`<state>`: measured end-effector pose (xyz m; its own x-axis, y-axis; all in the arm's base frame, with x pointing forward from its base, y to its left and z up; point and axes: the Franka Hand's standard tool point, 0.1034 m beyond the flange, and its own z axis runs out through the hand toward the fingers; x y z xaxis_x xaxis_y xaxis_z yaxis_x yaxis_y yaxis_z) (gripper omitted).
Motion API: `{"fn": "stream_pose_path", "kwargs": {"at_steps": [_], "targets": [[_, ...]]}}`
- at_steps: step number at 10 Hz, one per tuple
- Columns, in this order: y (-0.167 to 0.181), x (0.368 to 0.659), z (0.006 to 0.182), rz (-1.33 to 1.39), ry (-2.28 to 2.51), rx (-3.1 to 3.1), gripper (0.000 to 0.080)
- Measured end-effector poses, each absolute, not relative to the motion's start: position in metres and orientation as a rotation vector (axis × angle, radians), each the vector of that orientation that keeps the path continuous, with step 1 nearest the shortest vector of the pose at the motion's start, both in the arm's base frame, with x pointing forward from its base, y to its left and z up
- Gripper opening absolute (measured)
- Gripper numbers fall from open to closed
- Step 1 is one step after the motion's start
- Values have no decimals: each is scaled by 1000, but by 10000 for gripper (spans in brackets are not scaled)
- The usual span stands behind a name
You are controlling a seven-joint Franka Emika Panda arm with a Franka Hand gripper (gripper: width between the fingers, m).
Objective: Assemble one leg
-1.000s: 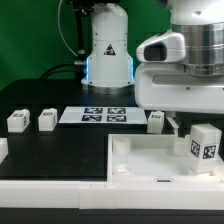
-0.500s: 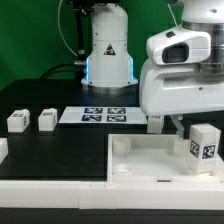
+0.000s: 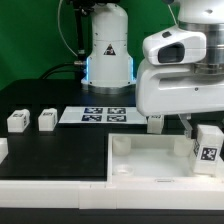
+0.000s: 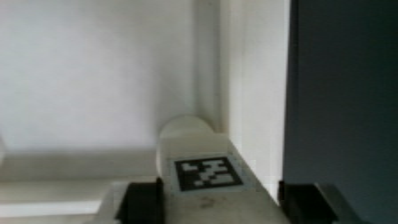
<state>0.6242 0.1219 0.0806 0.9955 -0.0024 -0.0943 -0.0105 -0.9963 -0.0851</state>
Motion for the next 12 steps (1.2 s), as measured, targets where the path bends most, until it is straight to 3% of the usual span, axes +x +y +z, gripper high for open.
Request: {"fn": "stream_pose_path", "kwargs": {"at_steps": [4,8,12], "targets": [[119,624,80,149,126,-3042,304],[127,621,79,172,1064,-2834,296],[132,625,76,199,1674,-2503,296]]}}
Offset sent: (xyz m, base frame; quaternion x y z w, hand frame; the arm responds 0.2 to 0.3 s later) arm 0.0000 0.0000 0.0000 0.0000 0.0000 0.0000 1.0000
